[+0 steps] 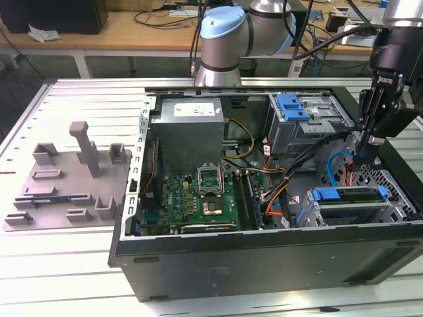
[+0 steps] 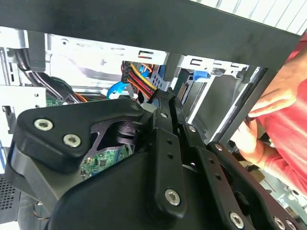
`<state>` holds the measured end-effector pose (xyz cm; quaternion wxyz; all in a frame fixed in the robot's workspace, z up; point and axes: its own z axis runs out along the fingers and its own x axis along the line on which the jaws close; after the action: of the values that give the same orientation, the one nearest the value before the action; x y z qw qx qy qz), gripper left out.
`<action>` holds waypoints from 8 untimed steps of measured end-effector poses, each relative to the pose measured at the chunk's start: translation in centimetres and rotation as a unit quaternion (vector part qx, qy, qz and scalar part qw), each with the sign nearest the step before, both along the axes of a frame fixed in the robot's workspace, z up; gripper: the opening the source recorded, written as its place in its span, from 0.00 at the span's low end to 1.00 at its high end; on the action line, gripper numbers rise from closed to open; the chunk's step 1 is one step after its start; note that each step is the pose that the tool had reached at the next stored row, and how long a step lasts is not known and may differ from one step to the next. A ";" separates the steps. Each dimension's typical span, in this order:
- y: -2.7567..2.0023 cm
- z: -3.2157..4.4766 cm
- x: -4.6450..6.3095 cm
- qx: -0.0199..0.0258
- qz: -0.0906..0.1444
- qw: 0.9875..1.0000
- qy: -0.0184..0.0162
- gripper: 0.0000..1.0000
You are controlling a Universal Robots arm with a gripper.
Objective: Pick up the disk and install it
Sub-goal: 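Insert the first disk wire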
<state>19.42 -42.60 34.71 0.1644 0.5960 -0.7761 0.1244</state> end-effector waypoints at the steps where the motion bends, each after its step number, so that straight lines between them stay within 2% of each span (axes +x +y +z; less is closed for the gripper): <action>1: -0.16 0.01 0.0 0.002 0.000 1.000 -0.001 0.17; 2: -0.28 0.02 -0.1 0.004 0.000 1.000 -0.001 0.17; 4: -0.72 0.14 -0.3 0.010 0.000 1.000 -0.003 0.17; 8: -1.29 0.39 -0.5 0.016 0.000 1.000 -0.006 0.17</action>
<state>18.92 -43.89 35.10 0.1507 0.5978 -0.7789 0.1154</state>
